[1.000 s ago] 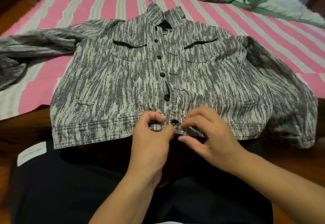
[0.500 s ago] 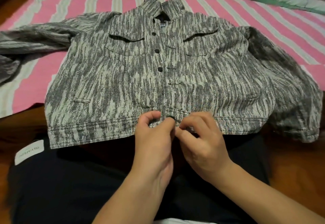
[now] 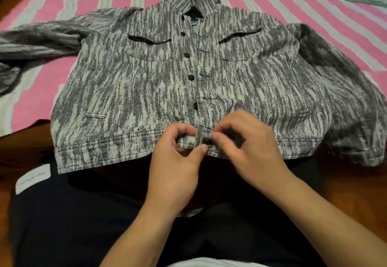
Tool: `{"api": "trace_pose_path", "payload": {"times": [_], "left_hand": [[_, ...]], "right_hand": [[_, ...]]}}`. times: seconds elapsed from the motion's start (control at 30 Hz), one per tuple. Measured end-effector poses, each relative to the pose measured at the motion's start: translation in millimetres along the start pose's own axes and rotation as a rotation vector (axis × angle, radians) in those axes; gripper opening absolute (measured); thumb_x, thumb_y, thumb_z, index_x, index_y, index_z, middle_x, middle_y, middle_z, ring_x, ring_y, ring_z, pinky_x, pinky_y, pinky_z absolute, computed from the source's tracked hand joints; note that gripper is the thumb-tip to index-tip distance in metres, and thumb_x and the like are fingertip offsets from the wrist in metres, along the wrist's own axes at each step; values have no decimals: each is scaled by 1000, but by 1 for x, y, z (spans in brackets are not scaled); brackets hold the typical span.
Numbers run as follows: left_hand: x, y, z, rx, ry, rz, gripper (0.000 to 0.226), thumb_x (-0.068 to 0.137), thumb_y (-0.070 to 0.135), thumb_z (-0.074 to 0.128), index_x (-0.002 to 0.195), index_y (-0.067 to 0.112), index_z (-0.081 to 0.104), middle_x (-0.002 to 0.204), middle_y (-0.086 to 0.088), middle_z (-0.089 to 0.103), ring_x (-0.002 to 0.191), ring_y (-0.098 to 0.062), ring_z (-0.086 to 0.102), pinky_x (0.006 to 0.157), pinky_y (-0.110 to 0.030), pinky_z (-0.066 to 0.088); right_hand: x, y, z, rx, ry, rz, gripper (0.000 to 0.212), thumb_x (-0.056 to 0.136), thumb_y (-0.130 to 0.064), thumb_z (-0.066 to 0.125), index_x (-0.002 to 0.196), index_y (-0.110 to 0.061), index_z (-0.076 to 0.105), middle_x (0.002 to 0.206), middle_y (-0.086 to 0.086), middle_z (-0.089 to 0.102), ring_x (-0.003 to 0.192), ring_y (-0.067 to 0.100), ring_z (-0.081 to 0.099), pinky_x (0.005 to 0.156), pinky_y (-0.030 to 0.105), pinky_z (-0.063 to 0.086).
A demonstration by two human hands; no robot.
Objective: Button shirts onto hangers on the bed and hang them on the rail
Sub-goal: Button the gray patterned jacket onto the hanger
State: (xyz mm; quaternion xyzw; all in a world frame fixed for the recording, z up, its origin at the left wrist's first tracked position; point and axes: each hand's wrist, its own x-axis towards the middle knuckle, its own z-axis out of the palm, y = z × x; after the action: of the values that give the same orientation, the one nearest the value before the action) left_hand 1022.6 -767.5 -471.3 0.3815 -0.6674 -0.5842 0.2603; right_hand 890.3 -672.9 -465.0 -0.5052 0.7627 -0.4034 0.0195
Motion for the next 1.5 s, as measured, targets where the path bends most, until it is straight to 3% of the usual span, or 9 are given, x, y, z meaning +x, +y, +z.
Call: {"api": "trace_pose_path", "payload": {"times": [0.2, 0.5, 0.67, 0.83, 0.97, 1.1, 1.2, 1.37, 1.5], "left_hand": [[-1, 10, -4, -75, -52, -58, 33, 84, 7, 81, 97, 32, 63, 88, 8, 73, 76, -17, 75, 80, -40, 60], [6, 7, -6, -102, -138, -27, 34, 83, 7, 81, 98, 32, 66, 91, 10, 73, 83, -31, 74, 88, -50, 59], [5, 15, -6, -102, -193, 31, 32, 85, 5, 78, 99, 29, 63, 100, 22, 69, 78, -18, 75, 83, -38, 60], [13, 14, -5, -100, -126, 73, 30, 84, 15, 81, 99, 35, 63, 106, 24, 65, 85, -8, 62, 90, -40, 52], [6, 6, -3, -158, -61, -13, 28, 81, 12, 82, 96, 29, 65, 103, 17, 67, 100, -1, 62, 92, -29, 46], [-4, -1, 14, -263, 66, -166, 32, 82, 6, 78, 95, 29, 61, 87, 6, 71, 73, -22, 64, 70, -41, 53], [-6, -7, 19, -306, 97, -238, 34, 80, 8, 77, 96, 34, 60, 102, -10, 73, 91, -37, 71, 91, -58, 54], [-2, -9, 17, -278, 42, -341, 26, 87, -2, 64, 96, 20, 52, 69, -1, 72, 72, -29, 75, 81, -51, 58], [2, -12, -1, -177, -188, -448, 15, 100, 3, 48, 106, 16, 49, 74, -16, 74, 67, -33, 74, 75, -50, 58]], "right_hand": [[14, -9, -8, 157, -117, 211, 15, 84, -35, 77, 84, -25, 66, 83, -10, 63, 76, 7, 59, 67, 19, 46], [22, 1, -9, 304, -277, 307, 7, 91, -22, 74, 94, -24, 68, 76, -12, 65, 66, -1, 57, 63, 18, 43], [28, 4, -5, 101, -236, 300, 20, 94, -16, 68, 85, -33, 66, 77, -13, 66, 74, -1, 61, 71, 21, 44], [27, 0, -22, 237, -150, 212, 19, 95, -15, 68, 107, -30, 72, 92, -14, 71, 84, 3, 66, 74, 15, 46], [13, 2, -27, 151, -241, 76, 23, 90, -16, 74, 112, -23, 76, 100, -15, 72, 96, 7, 68, 81, 16, 49], [1, 8, -14, 87, -203, 2, 25, 85, -18, 78, 110, -16, 76, 106, -10, 70, 103, 5, 66, 93, 21, 50], [-8, 8, -2, 74, -186, 3, 25, 84, -16, 76, 109, -17, 75, 107, -10, 69, 105, 4, 65, 95, 21, 48], [-13, 7, -1, 130, -262, 172, 28, 88, -4, 72, 111, -22, 74, 113, -16, 72, 110, -2, 64, 100, 23, 49], [11, -2, -10, 93, -404, 343, 24, 95, -12, 67, 116, -25, 70, 105, -14, 74, 100, -3, 67, 92, 23, 53]]}}
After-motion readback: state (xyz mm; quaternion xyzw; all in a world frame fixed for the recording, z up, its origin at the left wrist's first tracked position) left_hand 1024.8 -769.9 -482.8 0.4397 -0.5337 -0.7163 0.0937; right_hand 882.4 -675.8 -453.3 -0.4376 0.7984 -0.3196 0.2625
